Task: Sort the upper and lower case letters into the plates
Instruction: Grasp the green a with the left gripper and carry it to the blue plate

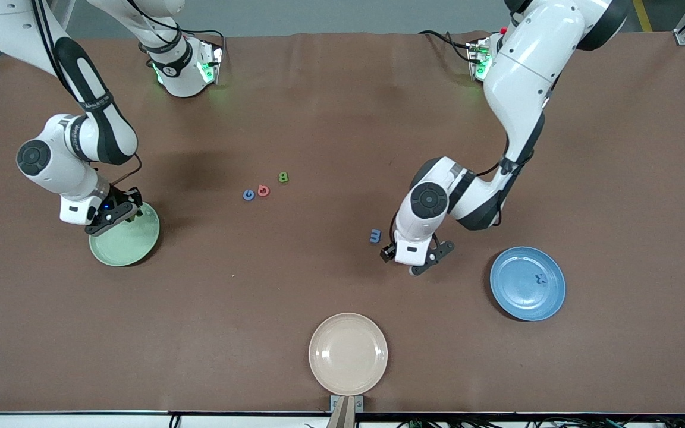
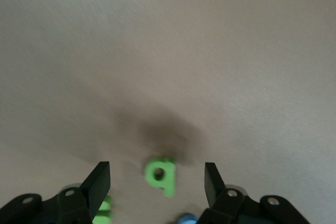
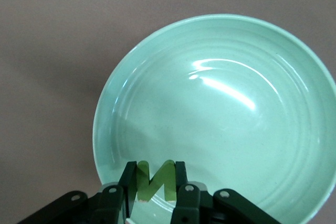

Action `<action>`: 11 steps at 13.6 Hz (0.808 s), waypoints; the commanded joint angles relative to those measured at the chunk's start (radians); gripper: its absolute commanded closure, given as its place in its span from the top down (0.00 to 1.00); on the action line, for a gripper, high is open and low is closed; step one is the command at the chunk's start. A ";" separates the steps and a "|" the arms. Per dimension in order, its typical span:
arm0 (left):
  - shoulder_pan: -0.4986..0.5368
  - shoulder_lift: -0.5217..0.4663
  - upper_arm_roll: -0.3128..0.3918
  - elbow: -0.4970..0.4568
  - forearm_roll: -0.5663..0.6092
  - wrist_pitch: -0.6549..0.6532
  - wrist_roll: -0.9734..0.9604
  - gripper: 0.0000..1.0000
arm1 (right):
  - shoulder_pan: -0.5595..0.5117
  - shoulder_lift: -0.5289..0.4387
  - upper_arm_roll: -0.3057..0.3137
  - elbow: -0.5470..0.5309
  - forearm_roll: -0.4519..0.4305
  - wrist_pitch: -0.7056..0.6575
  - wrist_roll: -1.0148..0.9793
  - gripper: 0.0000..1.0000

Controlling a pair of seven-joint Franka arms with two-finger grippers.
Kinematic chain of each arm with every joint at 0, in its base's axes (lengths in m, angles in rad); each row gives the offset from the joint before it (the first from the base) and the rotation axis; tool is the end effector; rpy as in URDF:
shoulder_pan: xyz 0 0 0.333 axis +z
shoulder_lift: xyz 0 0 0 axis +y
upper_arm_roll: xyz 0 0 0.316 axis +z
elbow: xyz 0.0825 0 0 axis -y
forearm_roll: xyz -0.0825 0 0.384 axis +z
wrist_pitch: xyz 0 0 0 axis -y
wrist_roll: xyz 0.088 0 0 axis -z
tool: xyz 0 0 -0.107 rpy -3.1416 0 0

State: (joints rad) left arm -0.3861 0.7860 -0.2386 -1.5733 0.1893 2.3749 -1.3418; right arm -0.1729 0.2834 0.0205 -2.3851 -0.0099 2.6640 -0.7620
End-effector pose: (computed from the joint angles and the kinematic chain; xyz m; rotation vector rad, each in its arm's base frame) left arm 0.5853 -0.3901 0.1900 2.9245 0.9922 -0.0063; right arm 0.4978 -0.0758 0.2017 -2.9901 -0.9539 0.0054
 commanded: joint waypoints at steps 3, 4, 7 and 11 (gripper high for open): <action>-0.023 0.048 0.015 0.065 0.019 -0.003 -0.049 0.69 | -0.028 0.034 0.019 -0.017 -0.010 0.056 -0.016 0.17; -0.023 0.055 0.015 0.065 0.019 -0.003 -0.049 0.66 | -0.028 0.034 0.019 -0.017 -0.010 0.056 -0.016 0.18; -0.023 0.061 0.016 0.064 0.019 -0.005 -0.048 0.59 | -0.030 0.033 0.019 -0.016 -0.010 0.056 -0.014 0.44; -0.027 0.059 0.015 0.064 0.021 -0.014 -0.046 0.40 | -0.020 0.007 0.022 -0.006 -0.010 0.037 0.003 1.00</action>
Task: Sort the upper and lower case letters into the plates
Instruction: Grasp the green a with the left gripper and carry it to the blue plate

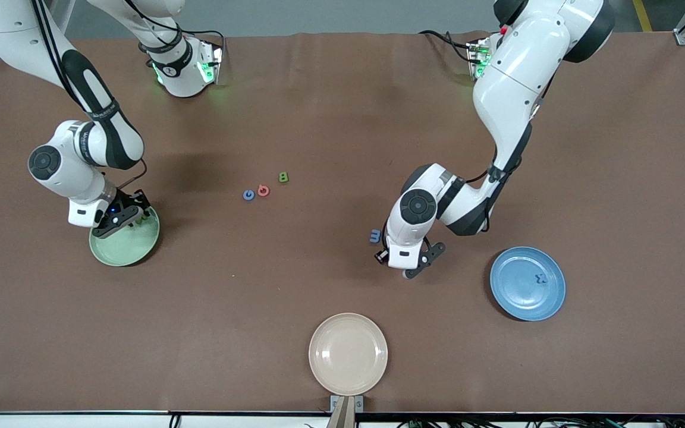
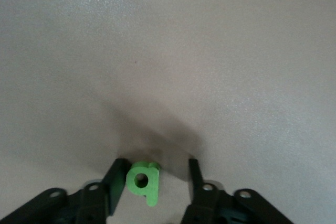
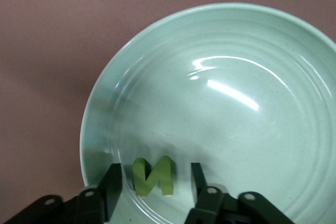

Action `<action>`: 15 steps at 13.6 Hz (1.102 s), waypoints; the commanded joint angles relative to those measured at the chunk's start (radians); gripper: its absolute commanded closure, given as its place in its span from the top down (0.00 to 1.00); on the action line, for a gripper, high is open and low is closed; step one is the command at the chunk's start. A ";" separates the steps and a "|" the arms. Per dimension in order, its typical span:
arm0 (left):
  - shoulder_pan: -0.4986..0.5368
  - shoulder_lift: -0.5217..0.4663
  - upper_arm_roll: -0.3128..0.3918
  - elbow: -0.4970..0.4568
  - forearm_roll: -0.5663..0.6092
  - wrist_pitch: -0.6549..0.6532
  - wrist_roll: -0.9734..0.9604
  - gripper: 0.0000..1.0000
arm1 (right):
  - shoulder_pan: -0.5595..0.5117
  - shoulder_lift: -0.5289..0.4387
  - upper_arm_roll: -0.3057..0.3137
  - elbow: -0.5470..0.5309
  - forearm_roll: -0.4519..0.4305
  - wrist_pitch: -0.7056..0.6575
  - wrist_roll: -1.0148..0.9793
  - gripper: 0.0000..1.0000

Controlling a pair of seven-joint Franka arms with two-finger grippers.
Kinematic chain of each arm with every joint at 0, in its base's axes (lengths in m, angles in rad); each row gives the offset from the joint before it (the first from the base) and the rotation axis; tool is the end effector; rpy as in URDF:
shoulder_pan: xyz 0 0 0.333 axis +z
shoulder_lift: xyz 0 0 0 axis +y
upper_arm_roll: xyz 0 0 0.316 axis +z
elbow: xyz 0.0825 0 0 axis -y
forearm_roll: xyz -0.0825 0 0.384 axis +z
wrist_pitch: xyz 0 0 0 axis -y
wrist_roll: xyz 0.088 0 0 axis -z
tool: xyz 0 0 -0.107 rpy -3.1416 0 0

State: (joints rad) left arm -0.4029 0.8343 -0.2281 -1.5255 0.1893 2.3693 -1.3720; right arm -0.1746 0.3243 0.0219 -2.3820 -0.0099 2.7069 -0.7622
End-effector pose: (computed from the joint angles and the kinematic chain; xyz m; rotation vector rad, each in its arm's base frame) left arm 0.5894 -0.3966 0.1749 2.9157 1.0359 -0.0141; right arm 0.4980 -0.0758 0.1859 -2.9910 -0.9537 -0.0029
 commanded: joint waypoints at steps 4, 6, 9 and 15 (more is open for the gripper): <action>-0.007 0.006 0.009 0.018 0.024 -0.012 -0.009 0.03 | 0.032 -0.114 0.030 0.015 -0.002 -0.166 0.257 0.99; 0.004 -0.024 0.042 0.021 0.085 -0.013 0.023 0.01 | 0.090 -0.160 0.032 0.027 0.005 -0.255 0.457 0.99; 0.122 -0.072 0.046 0.022 0.122 -0.030 0.225 0.01 | 0.211 -0.192 0.030 0.032 0.005 -0.321 0.824 0.99; 0.297 -0.165 0.038 -0.007 0.122 -0.195 0.578 0.01 | 0.475 -0.142 0.030 0.046 0.040 -0.297 1.507 0.99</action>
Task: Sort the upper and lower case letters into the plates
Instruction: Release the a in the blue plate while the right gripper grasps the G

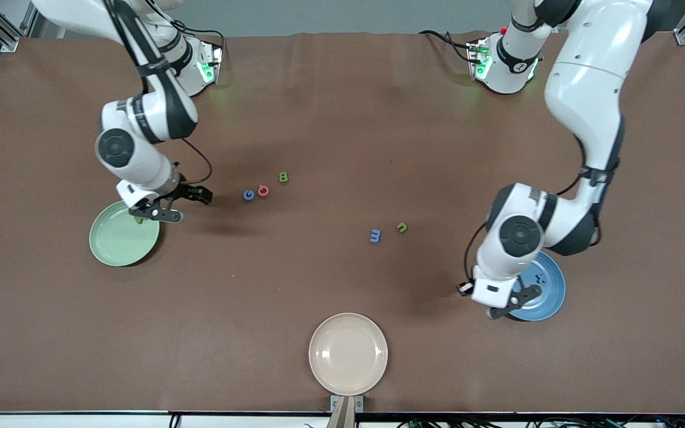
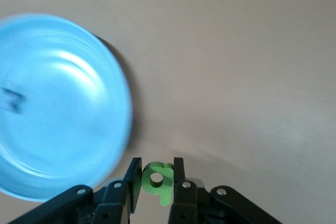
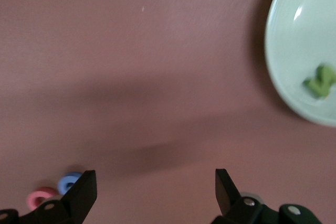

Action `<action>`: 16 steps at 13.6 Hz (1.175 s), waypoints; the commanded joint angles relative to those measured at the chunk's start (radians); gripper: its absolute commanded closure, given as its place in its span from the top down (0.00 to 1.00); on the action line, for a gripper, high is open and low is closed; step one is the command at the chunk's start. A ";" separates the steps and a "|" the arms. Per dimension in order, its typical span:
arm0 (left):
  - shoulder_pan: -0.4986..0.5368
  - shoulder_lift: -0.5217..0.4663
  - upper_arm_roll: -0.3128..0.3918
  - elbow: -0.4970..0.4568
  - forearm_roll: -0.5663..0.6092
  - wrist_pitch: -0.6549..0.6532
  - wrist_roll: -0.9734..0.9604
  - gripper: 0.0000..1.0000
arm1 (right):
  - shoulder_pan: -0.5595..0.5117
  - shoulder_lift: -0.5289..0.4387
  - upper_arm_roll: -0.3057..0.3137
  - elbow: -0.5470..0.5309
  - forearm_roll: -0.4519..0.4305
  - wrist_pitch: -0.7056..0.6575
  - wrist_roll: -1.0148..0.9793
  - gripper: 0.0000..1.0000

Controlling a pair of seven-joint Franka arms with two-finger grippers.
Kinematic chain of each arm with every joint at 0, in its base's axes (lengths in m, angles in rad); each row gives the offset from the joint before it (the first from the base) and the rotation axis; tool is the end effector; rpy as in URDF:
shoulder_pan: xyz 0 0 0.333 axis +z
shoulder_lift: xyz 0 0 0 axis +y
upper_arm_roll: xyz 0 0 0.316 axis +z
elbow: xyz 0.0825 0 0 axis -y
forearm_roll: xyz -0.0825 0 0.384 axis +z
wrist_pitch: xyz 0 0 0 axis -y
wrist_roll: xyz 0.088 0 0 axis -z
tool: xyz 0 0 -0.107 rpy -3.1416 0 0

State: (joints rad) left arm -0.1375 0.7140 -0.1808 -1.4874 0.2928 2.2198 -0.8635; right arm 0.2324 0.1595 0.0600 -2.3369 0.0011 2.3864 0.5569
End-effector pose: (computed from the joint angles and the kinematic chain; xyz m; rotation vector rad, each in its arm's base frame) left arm 0.6926 -0.1947 0.2590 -2.9925 -0.6328 -0.1442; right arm 0.4827 0.1457 0.2588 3.0742 -0.4106 -0.1618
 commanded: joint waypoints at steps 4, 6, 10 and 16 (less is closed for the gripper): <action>0.139 -0.073 -0.009 -0.123 0.020 -0.055 0.175 0.03 | 0.155 0.112 -0.008 0.001 0.143 0.164 0.398 0.99; 0.159 -0.073 -0.006 -0.149 0.020 -0.054 0.189 0.06 | 0.180 0.141 -0.008 -0.001 0.149 0.204 0.469 0.99; 0.211 -0.054 -0.006 -0.159 0.020 -0.046 0.187 0.39 | 0.211 0.176 -0.011 -0.005 0.148 0.243 0.491 0.92; 0.188 -0.082 -0.023 -0.149 0.040 -0.063 0.160 1.00 | 0.220 0.180 -0.012 -0.025 0.142 0.226 0.489 0.73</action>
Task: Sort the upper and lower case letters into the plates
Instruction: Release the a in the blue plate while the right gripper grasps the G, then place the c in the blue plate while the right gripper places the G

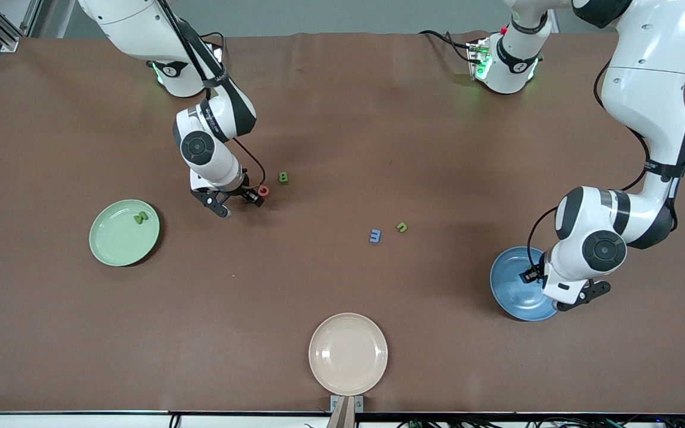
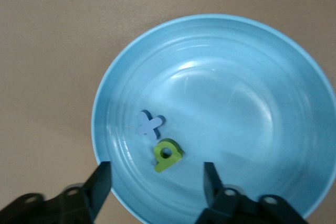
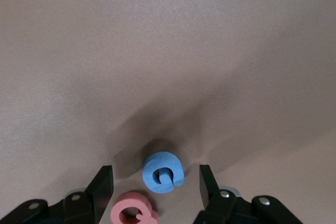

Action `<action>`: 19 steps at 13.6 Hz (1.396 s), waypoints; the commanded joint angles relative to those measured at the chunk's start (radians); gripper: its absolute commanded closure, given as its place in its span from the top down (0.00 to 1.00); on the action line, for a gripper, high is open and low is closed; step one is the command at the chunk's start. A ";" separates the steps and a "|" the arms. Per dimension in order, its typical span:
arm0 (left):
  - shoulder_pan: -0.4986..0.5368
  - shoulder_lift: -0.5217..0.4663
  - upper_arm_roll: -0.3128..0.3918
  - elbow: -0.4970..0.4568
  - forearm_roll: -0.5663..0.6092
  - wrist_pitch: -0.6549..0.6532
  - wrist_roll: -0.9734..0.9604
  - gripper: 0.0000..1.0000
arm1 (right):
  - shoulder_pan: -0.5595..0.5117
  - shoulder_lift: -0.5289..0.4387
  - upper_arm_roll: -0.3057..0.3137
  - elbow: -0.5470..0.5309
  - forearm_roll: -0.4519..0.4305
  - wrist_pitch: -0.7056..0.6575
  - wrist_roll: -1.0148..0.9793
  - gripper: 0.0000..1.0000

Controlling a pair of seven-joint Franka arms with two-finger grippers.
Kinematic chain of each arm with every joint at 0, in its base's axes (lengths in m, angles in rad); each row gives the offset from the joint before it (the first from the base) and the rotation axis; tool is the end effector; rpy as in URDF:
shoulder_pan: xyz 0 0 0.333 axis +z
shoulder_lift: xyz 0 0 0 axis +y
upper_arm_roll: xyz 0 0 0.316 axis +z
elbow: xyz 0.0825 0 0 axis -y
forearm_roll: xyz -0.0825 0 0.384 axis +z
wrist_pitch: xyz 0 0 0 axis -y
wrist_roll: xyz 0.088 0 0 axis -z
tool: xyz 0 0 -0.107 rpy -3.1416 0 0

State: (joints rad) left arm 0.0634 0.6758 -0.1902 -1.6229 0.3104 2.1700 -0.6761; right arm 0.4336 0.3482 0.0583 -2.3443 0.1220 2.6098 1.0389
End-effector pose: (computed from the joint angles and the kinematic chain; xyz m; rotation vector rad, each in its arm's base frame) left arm 0.6768 -0.0593 0.2234 -2.9251 -0.5829 0.0778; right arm 0.4459 0.2375 0.1781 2.9671 -1.0120 -0.1781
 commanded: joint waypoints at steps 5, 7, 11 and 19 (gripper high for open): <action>-0.057 -0.107 -0.165 -0.038 0.013 -0.153 -0.296 1.00 | 0.019 -0.009 -0.011 -0.018 0.016 -0.014 0.004 0.60; -0.059 -0.104 -0.230 -0.084 0.015 -0.128 -0.457 1.00 | 0.019 -0.008 -0.012 -0.018 0.015 -0.014 0.004 0.56; -0.146 -0.093 -0.278 -0.153 0.019 -0.032 -0.719 0.97 | 0.017 -0.008 -0.014 -0.016 0.007 -0.014 0.000 0.54; -0.235 0.008 -0.276 -0.164 0.085 0.158 -0.948 0.78 | 0.016 -0.001 -0.014 -0.013 -0.008 -0.013 -0.003 0.26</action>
State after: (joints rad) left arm -0.1767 0.6720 -0.4644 -1.7863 0.3722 2.2963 -1.6032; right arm 0.4393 0.3486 0.0544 -2.3454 0.1189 2.5951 1.0364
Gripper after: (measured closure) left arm 0.163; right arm 0.630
